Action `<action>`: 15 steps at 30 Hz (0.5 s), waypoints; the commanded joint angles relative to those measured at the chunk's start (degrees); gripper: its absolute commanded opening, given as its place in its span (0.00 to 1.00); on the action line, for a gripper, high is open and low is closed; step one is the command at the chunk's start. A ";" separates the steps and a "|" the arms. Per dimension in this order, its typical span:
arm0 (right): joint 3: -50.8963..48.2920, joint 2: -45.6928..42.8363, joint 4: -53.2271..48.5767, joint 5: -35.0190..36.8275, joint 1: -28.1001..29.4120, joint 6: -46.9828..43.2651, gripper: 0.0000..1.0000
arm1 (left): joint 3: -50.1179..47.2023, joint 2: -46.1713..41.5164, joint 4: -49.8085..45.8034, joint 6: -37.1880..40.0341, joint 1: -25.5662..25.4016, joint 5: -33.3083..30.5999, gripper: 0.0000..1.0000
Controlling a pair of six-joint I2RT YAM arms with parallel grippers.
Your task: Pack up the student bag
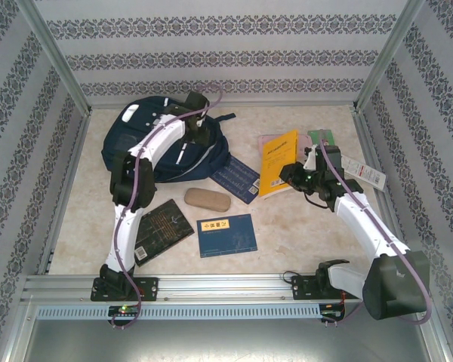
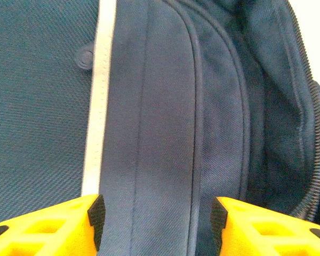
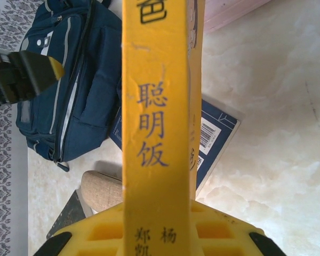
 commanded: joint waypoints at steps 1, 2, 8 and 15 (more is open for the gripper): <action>3.14 0.44 5.17 -1.65 0.86 0.45 0.00 | 0.75 2.55 -3.22 2.33 -0.68 -0.54 0.57; 3.12 0.68 5.35 -1.60 0.97 0.55 0.00 | 0.88 2.94 -3.47 2.75 -0.83 -1.53 0.57; 3.17 1.98 6.71 -2.15 2.59 1.19 0.00 | 4.34 7.03 -6.74 3.49 -1.18 -8.67 0.45; 4.05 2.95 9.99 -2.54 5.31 4.16 0.00 | 4.77 3.63 -8.32 1.44 -1.48 -8.08 0.00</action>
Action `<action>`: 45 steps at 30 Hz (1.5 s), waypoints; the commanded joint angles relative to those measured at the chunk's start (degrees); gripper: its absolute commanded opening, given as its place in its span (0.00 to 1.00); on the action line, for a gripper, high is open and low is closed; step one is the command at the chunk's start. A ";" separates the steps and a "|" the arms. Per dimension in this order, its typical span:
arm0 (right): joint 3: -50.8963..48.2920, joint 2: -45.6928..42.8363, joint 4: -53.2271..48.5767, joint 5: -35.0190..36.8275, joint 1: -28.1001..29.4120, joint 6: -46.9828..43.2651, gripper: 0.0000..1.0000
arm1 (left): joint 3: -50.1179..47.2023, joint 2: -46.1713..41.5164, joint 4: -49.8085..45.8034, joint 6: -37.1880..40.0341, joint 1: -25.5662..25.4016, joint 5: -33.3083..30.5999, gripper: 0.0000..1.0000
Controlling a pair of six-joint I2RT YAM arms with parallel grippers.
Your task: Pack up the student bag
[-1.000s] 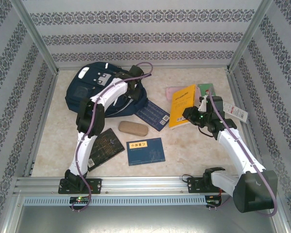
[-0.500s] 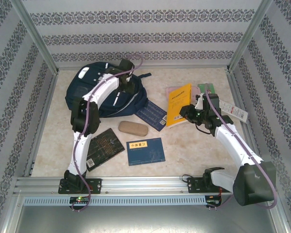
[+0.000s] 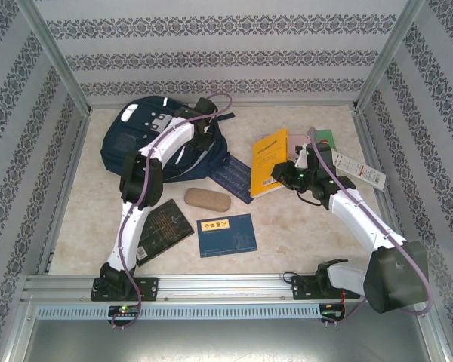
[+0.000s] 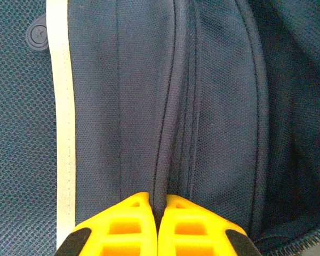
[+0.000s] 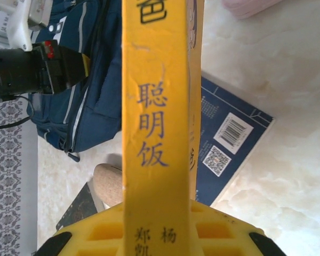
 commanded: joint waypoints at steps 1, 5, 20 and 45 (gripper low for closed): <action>3.50 0.70 7.35 -2.37 1.07 2.27 0.00 | 0.08 -3.51 -4.39 -1.36 0.52 -1.71 0.00; 4.98 3.65 11.64 -3.33 2.36 4.86 0.00 | 0.60 -8.52 -4.59 -3.81 0.50 -0.08 0.00; 17.01 17.99 24.19 -0.04 7.40 15.15 0.00 | 6.14 -15.68 -6.61 -9.86 2.68 6.17 0.00; 30.06 45.05 55.45 15.10 19.04 30.30 0.00 | 14.10 -17.99 -2.34 -19.14 11.03 29.43 0.00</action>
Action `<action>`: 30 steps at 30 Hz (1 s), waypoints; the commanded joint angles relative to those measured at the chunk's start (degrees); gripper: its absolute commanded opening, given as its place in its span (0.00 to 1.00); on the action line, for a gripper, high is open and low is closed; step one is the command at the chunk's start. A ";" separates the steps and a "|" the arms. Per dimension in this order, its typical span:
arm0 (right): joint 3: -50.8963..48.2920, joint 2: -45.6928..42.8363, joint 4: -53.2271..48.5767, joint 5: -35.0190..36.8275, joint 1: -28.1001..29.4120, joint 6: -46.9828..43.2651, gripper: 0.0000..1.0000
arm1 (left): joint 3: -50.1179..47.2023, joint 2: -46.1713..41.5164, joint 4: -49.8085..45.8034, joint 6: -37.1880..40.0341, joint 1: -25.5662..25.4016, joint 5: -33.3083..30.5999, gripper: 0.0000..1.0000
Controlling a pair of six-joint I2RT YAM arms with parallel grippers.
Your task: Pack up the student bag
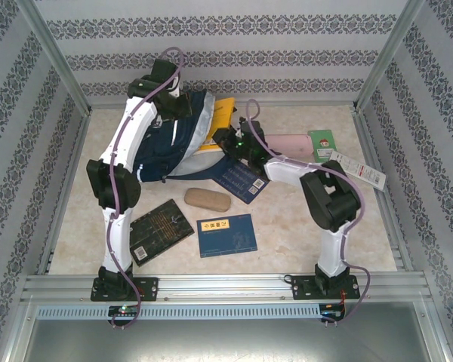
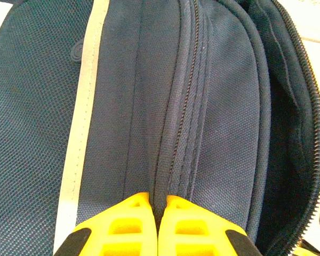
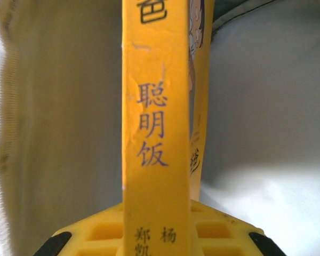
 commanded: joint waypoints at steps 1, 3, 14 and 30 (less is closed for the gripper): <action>5.38 2.55 12.38 4.98 1.49 2.92 0.00 | 2.99 -6.17 5.32 -3.04 1.63 6.63 0.00; 7.71 4.99 14.00 5.15 2.35 3.99 0.00 | 3.02 -6.59 5.97 -3.48 2.07 7.96 0.00; 22.21 18.94 14.47 9.56 7.66 9.18 0.00 | 0.25 -8.73 10.21 -7.56 4.25 15.17 0.00; 42.01 32.47 -4.45 6.04 13.32 4.75 0.14 | -0.41 -7.68 11.17 -7.03 5.00 18.53 0.00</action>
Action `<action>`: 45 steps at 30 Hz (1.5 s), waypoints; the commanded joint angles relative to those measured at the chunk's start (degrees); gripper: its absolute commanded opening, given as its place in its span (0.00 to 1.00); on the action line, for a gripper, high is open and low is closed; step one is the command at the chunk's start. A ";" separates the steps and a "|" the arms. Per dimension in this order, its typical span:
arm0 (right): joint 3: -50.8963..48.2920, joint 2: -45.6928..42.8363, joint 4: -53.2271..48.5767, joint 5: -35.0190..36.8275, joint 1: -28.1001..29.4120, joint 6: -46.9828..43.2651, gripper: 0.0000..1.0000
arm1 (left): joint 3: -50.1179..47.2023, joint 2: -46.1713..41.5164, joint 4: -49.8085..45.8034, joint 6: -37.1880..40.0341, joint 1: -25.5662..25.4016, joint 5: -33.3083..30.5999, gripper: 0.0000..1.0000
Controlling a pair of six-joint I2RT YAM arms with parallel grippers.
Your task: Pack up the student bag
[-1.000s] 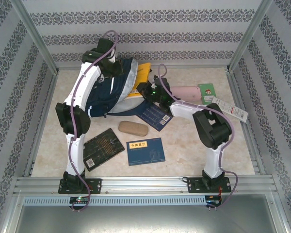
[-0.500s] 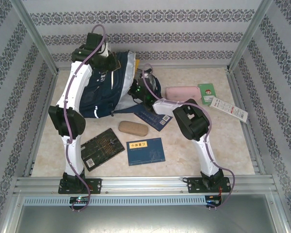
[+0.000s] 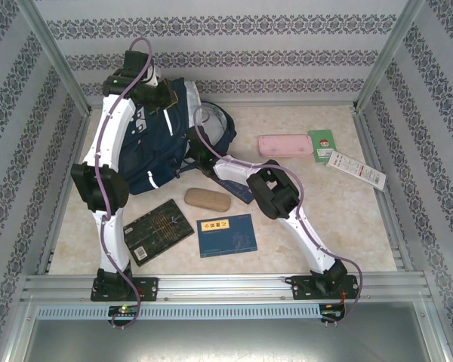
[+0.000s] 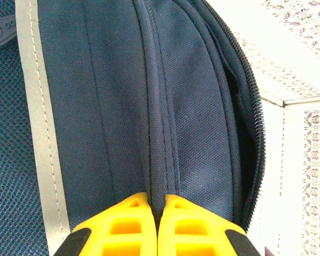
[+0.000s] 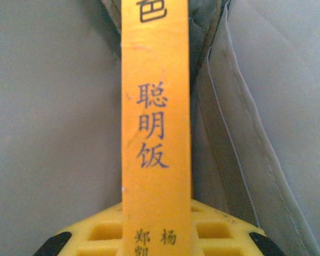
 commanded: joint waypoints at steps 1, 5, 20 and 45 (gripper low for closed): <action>1.82 -0.04 -3.16 -5.33 0.76 -2.19 0.17 | 1.26 -3.56 5.95 1.28 -1.77 8.57 0.00; -2.83 -3.66 -3.74 -5.50 -0.35 -4.76 0.41 | 1.24 -2.82 4.94 2.56 -1.76 8.54 0.00; -15.73 -19.01 -12.32 -6.80 -6.08 -14.40 0.64 | -1.28 -1.79 -0.68 13.57 -1.30 6.70 0.00; -25.24 -18.70 4.64 -15.70 -9.23 -8.41 0.00 | -2.01 -1.32 1.49 13.67 0.86 16.55 0.00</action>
